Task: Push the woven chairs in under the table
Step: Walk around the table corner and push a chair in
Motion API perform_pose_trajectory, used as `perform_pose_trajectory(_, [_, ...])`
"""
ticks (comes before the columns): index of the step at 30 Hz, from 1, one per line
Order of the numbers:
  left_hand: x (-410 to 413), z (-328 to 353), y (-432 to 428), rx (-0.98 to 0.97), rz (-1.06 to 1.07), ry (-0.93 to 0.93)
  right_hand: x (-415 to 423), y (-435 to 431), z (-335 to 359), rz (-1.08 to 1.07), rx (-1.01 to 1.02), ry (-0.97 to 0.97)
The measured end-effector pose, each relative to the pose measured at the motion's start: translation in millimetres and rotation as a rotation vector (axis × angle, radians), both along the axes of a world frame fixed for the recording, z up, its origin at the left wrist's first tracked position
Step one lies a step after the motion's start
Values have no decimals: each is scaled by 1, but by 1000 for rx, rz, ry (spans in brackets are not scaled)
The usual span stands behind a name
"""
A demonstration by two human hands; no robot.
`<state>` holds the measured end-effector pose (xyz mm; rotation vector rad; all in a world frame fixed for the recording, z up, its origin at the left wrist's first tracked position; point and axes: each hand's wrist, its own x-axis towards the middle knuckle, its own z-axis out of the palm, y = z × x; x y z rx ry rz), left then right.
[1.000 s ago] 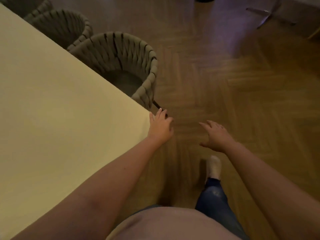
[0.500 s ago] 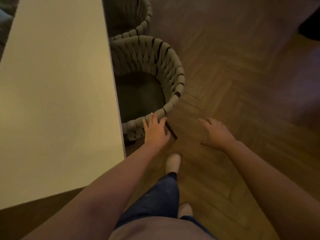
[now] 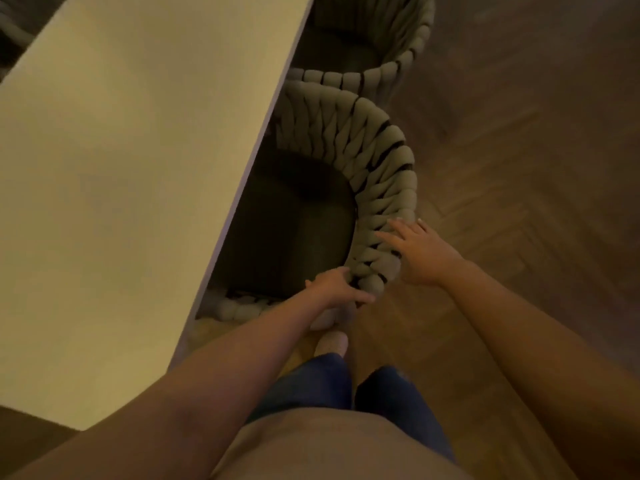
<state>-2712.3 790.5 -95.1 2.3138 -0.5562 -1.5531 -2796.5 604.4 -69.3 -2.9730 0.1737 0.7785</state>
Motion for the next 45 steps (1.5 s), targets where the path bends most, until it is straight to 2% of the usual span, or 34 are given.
perform_pose_trajectory(3, [6, -10, -28, -19, 124, 141, 33, -43, -14, 206, -71, 75])
perform_pose_trajectory(8, [9, -18, -70, -81, 503, 340, 88, -112, -23, 511, -195, 202])
perform_pose_trajectory(11, [7, -26, -97, -131, 745, 385, 126, -144, -29, 734, -211, 184])
perform_pose_trajectory(13, [-3, -29, -113, -63, 793, 329, 147, -161, -34, 855, -230, 156])
perform_pose_trajectory(15, [-19, -33, -128, 54, 731, 185, 169, -173, -40, 975, -215, 132])
perform_pose_trajectory(18, [-38, -41, -146, 229, 507, -202, 195, -179, -47, 1124, -206, 176])
perform_pose_trajectory(19, [-42, -44, -152, 272, 492, -300, 202, -179, -48, 1138, -197, 208])
perform_pose_trajectory(21, [-45, -43, -155, 300, 491, -428, 204, -178, -49, 1155, -184, 244])
perform_pose_trajectory(23, [-47, -43, -156, 305, 483, -486, 201, -175, -53, 1200, -213, 176])
perform_pose_trajectory(27, [-51, -45, -158, 324, 458, -549, 197, -177, -60, 1139, -193, 76])
perform_pose_trajectory(30, [-56, -44, -160, 342, 462, -560, 193, -181, -62, 1037, -153, 136])
perform_pose_trajectory(34, [-83, -44, -164, 339, 488, -536, 169, -179, -65, 1122, -221, 113])
perform_pose_trajectory(40, [-141, -48, -172, 299, 524, -539, 115, -194, -70, 1175, -122, 24])
perform_pose_trajectory(45, [-189, -46, -175, 294, 513, -513, 64, -196, -68, 1204, -125, 20])
